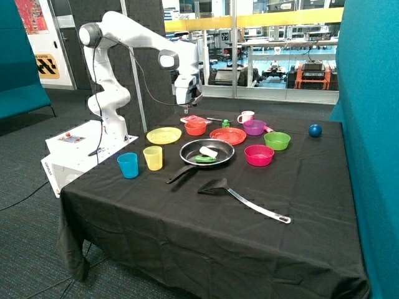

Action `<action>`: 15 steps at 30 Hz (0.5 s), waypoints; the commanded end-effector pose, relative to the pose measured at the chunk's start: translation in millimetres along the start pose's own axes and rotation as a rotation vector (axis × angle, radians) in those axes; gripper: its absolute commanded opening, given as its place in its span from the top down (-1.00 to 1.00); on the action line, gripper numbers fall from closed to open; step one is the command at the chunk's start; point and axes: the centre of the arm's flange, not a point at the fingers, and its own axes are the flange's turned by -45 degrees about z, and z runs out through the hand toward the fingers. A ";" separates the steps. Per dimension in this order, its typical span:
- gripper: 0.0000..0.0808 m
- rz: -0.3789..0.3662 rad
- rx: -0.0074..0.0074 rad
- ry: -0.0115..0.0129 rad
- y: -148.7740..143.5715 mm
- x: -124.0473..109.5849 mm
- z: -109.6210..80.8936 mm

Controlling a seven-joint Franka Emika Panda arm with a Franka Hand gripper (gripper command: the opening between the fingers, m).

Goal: Serve the vegetables in different plates

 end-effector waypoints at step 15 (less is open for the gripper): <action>0.08 0.066 -0.0025 0.0017 17.6 31.3 20.7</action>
